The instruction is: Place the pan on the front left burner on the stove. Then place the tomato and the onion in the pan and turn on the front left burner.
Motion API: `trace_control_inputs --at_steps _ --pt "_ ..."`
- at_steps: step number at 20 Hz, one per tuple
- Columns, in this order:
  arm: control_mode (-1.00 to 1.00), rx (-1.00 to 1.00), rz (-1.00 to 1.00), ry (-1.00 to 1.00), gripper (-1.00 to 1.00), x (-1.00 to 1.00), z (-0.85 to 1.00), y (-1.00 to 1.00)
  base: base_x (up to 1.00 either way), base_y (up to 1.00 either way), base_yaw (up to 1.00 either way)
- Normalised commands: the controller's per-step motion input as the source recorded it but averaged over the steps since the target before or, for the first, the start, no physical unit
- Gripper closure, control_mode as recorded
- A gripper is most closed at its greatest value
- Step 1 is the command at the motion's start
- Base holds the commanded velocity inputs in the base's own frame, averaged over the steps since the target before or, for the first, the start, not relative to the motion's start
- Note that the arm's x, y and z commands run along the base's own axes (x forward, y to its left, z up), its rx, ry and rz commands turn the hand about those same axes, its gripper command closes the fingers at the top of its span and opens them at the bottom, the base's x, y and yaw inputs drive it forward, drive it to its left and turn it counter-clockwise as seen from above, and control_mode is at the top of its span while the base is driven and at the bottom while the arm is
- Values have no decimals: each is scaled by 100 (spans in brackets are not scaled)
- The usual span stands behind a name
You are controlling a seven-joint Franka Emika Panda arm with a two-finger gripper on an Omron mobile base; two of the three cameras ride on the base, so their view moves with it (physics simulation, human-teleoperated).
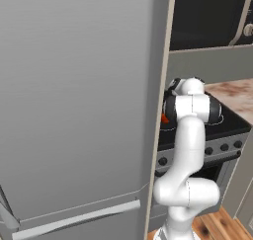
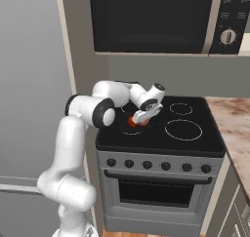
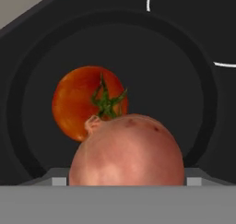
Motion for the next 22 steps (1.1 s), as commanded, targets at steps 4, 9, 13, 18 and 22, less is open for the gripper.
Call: trace_control_inputs --at_steps 4,9,13,18,22 --pt "-100 0 0 -1 -100 0 -3 0 0 0 0" --pt "-100 0 0 -3 -100 -9 0 0 0 0 0" --pt "-100 0 0 -3 -100 -15 8 4 0 0 0" --pt "-100 0 0 -6 -100 -6 33 7 0 0 0" --pt "-100 0 0 -9 -100 -22 63 16 0 0 0"
